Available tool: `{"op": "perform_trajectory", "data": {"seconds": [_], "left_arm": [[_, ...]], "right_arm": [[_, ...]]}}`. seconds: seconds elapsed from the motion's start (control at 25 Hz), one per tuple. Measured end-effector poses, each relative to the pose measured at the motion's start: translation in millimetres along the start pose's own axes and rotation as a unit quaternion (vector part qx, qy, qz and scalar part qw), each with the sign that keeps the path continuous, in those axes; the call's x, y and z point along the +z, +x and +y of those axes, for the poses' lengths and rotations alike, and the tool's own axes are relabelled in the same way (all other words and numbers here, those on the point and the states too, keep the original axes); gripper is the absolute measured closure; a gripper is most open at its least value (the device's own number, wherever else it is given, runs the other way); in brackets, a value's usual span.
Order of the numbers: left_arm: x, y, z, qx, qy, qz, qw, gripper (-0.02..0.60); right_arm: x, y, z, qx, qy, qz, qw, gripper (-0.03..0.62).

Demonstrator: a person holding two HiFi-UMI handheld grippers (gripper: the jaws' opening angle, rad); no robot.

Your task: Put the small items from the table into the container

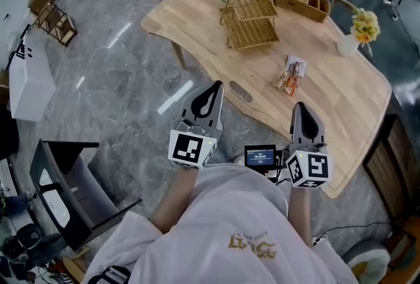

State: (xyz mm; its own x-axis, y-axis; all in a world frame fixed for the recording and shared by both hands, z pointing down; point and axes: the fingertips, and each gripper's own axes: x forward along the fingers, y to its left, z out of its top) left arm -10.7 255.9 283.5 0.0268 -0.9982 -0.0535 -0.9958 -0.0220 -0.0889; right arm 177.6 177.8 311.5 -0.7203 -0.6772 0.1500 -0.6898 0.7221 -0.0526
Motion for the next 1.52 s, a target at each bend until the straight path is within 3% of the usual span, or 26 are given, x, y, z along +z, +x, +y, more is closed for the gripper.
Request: {"op": "perform_trajectory", "data": {"seconds": [0.32,0.88,1.12,1.52], "left_arm": [[-7,43,33,-0.024,-0.007,-0.002,0.9997,0.588],[-37,122,95,-0.066,-0.022,0.036,0.997,0.588],[-50,143,113,-0.092,-0.033,0.038,0.9945,0.588],[-63,158,128,-0.109,-0.038,0.042,0.9924,0.588]], "right_arm": [[5,39,-10,-0.03,0.003,0.01,0.999,0.576],[1,134,-16,-0.08,-0.007,0.041,0.996,0.576],[-11,155,-5,-0.097,-0.015,0.064,0.993,0.576],[-5,168,-7,-0.128,-0.022,0.053,0.99,0.574]]}}
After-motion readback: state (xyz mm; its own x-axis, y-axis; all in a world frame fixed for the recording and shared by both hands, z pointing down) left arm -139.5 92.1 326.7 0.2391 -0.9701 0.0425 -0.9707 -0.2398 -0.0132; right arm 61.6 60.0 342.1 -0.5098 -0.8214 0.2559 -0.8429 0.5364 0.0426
